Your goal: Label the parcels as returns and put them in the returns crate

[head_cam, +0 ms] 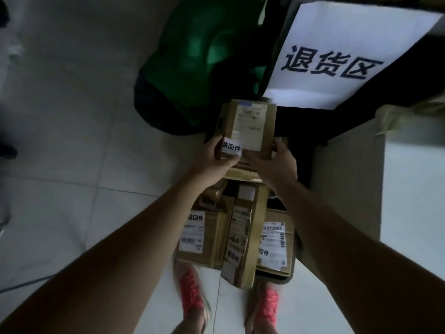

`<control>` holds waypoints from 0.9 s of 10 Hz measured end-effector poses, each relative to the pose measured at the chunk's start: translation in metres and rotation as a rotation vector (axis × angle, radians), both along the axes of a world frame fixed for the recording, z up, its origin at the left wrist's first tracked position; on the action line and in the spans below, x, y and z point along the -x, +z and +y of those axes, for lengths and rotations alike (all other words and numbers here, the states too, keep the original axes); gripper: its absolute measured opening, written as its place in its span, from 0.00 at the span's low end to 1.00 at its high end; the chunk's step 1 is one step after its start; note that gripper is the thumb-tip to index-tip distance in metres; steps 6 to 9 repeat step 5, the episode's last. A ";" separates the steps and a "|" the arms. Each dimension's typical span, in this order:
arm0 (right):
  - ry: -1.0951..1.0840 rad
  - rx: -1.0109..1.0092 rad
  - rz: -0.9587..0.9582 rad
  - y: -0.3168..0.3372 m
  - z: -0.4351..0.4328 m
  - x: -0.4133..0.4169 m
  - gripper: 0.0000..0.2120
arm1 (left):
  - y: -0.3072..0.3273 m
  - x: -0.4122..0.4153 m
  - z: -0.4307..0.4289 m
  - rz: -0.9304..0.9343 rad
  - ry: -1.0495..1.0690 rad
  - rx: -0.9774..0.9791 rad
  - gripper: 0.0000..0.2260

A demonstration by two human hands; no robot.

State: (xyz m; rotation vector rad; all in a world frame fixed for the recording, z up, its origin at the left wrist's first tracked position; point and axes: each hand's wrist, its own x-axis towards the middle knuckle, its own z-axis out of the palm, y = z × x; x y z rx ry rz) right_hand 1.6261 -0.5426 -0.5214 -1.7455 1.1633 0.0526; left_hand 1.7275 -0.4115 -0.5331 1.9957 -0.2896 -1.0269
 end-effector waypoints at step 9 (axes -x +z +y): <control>-0.008 0.029 0.034 0.002 -0.003 0.004 0.43 | 0.014 -0.007 -0.003 -0.078 -0.015 0.033 0.20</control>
